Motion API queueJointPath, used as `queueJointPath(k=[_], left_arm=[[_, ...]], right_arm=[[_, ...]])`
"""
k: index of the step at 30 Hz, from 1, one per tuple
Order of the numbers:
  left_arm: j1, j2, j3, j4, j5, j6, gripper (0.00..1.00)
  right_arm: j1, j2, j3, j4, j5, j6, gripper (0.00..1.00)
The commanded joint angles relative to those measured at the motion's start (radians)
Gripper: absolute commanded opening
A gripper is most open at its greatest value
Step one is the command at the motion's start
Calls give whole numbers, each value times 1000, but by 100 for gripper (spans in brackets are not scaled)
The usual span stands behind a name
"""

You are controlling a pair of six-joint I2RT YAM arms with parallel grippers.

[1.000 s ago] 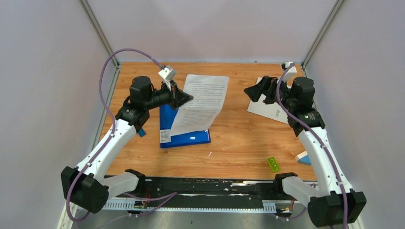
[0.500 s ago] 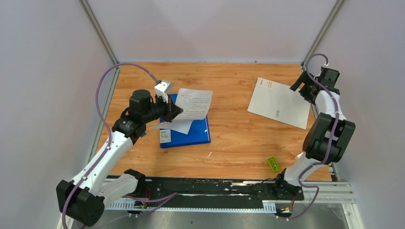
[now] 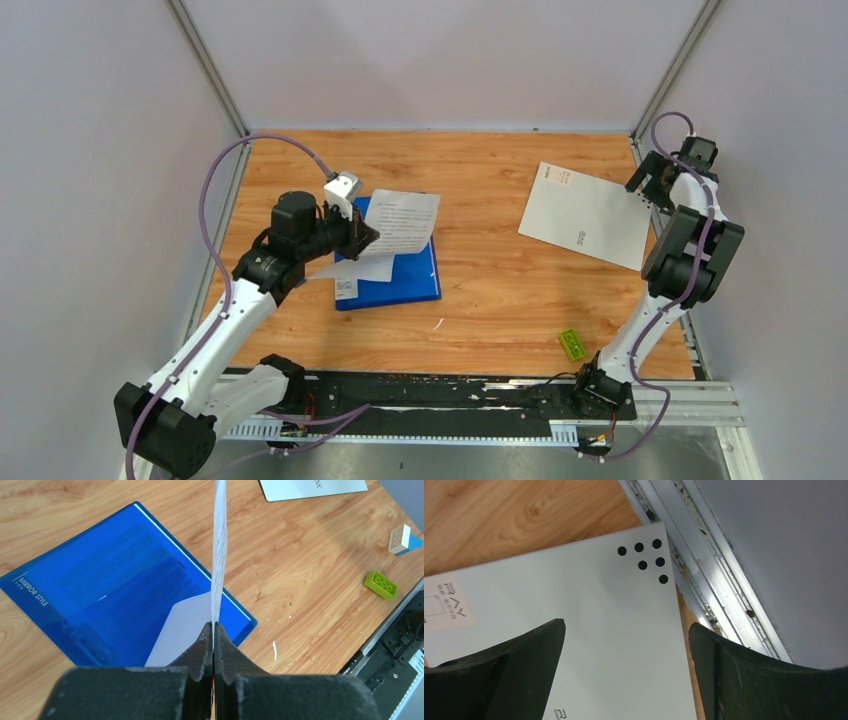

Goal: Put the files into the folder

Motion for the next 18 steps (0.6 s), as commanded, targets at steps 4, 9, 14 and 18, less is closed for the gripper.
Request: queueJointPath(k=[4, 9, 14, 18], left_arm=[[-13, 8, 25, -29, -25, 38, 0], [-14, 14, 34, -44, -31, 42, 0], [-14, 4, 37, -58, -60, 53, 0], [-14, 1, 36, -55, -65, 53, 0]], right_arm=[[-19, 67, 27, -21, 25, -45, 96], [-20, 103, 35, -37, -12, -45, 95], [-20, 86, -1, -22, -103, -35, 92], [-10, 48, -54, -18, -223, -18, 86]])
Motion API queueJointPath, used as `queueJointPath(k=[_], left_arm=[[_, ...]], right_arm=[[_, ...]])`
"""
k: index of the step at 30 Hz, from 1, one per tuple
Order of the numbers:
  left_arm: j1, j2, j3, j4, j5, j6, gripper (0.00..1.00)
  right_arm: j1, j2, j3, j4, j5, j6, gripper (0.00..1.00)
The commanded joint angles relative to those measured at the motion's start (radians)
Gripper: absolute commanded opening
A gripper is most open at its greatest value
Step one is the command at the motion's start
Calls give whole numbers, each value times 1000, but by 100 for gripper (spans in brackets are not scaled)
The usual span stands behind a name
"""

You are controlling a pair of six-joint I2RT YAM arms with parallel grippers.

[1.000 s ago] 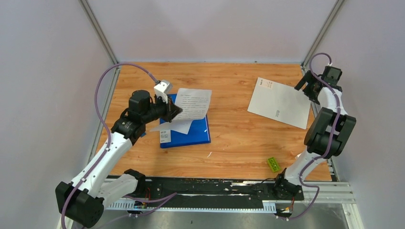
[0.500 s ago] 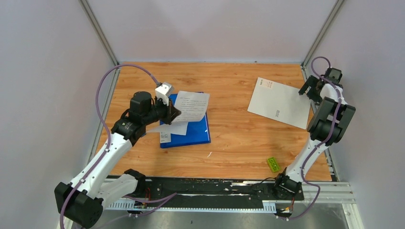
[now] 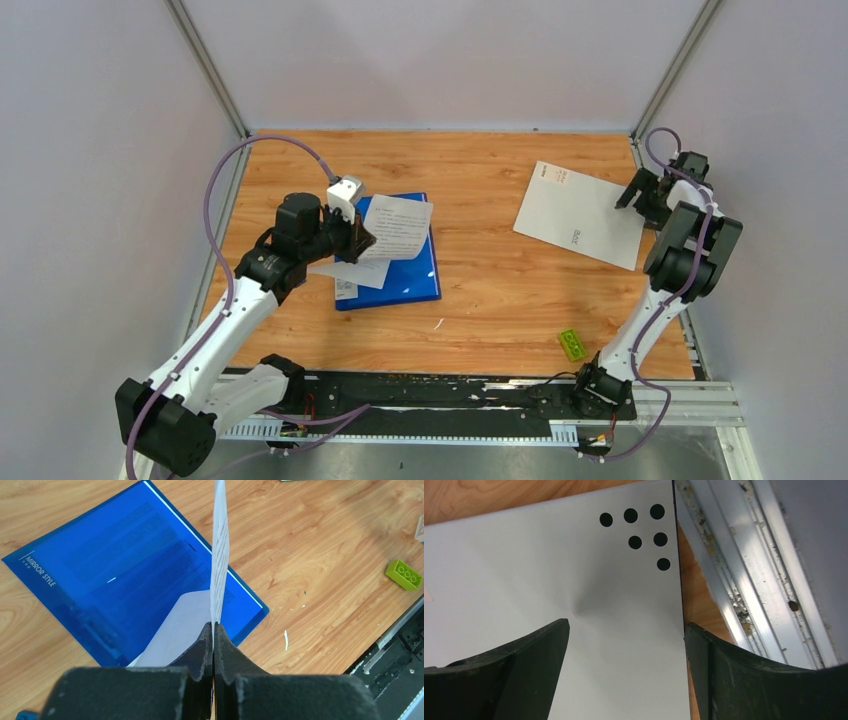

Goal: Put the files into the folder

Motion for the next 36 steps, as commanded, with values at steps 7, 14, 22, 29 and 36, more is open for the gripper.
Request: queueJointPath(k=[7, 14, 22, 29, 36], left_arm=[[-3, -29, 23, 15, -30, 22, 0], [-3, -36, 13, 25, -46, 18, 0], [-3, -48, 1, 28, -71, 20, 0], [-3, -59, -7, 49, -61, 6, 0], [-2, -38, 26, 64, -52, 0, 0]], right_arm=[[105, -186, -206, 89, -295, 40, 81], [258, -377, -446, 279, -384, 173, 77], [397, -477, -532, 428, -404, 61, 71], [454, -580, -540, 445, -35, -627, 76], [408, -583, -851, 929, -69, -1066, 77]])
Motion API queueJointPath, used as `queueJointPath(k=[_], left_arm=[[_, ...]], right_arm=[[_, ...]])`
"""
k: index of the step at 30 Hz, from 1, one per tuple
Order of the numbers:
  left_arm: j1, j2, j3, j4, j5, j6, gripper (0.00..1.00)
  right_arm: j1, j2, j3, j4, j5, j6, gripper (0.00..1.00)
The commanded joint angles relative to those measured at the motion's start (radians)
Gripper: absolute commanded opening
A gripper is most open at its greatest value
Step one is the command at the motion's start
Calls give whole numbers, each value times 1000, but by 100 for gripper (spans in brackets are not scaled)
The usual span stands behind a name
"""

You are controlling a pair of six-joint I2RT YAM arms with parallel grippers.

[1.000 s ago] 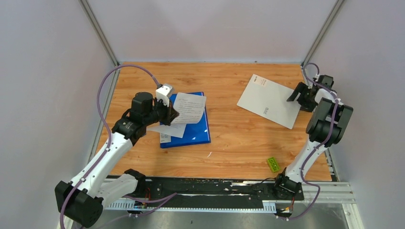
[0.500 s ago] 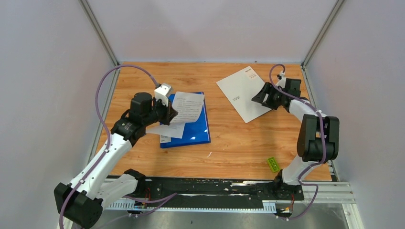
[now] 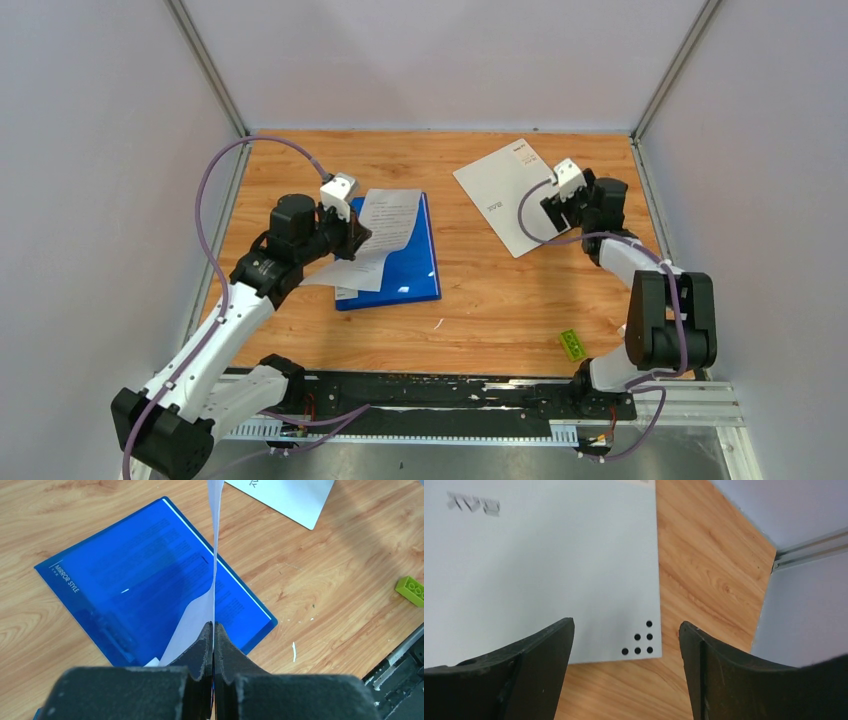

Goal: Put the files into the folder

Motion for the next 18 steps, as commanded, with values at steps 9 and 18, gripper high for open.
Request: queueJointPath(k=[9, 18], left_arm=[[-2, 6, 14, 51, 37, -15, 0], [-2, 20, 12, 58, 96, -39, 0]], right_arm=[[-98, 19, -311, 443, -70, -659, 71], [-100, 75, -293, 441, -110, -736, 70]])
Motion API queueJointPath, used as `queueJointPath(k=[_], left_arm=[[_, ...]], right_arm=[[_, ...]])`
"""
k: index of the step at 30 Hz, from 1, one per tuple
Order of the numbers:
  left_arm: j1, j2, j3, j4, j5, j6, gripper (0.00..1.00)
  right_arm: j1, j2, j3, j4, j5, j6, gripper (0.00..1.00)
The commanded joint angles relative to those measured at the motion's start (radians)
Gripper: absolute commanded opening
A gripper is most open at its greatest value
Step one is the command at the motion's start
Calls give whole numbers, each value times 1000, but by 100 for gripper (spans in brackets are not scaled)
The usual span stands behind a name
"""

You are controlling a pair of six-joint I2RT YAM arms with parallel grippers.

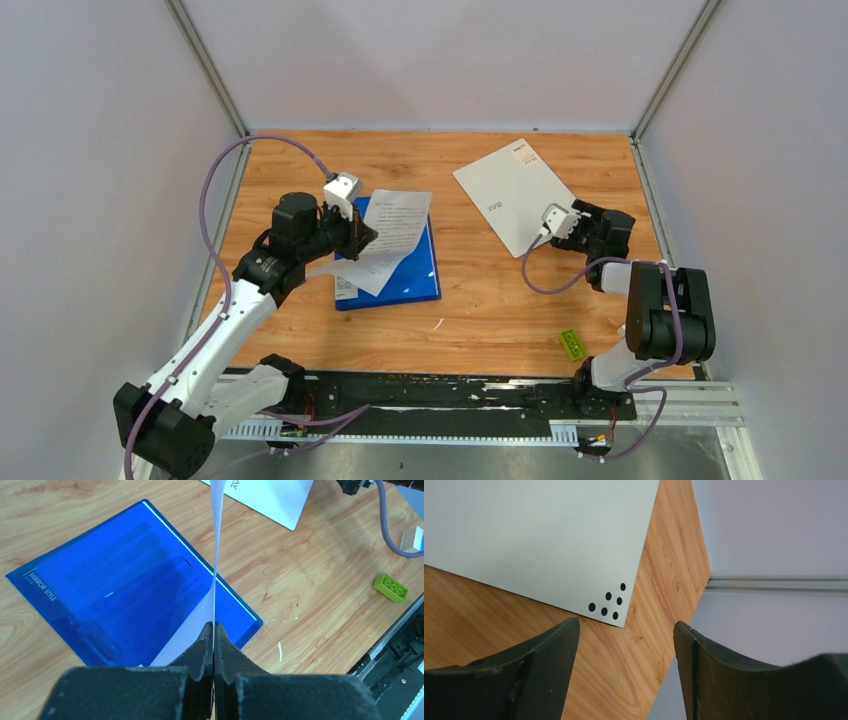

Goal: Put the files into the folder

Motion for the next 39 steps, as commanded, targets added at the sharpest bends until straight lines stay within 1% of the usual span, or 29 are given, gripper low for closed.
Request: queueJointPath(k=[1, 5, 8, 12, 20, 28, 32, 35, 39], left_arm=[[-2, 0, 7, 35, 34, -17, 0], [-2, 1, 9, 37, 32, -17, 0], [-2, 3, 12, 37, 33, -17, 0], [-2, 9, 13, 37, 33, -19, 0], [-2, 12, 15, 36, 44, -19, 0], [-2, 11, 14, 36, 45, -21, 0], [-2, 11, 17, 34, 44, -21, 0], [-2, 14, 19, 32, 43, -19, 0], [-2, 14, 20, 28, 36, -15, 0]], right_arm=[[-2, 36, 1, 118, -39, -99, 70], [0, 47, -5, 151, -55, -109, 69], [1, 60, 2, 121, -62, -129, 69], [1, 61, 17, 29, -68, -146, 67], [1, 79, 42, -37, -51, -172, 66], [7, 145, 35, 89, -80, -171, 63], [24, 182, 30, 161, -68, -183, 61], [31, 195, 16, 231, -72, -198, 56], [50, 205, 16, 233, -99, -244, 50]])
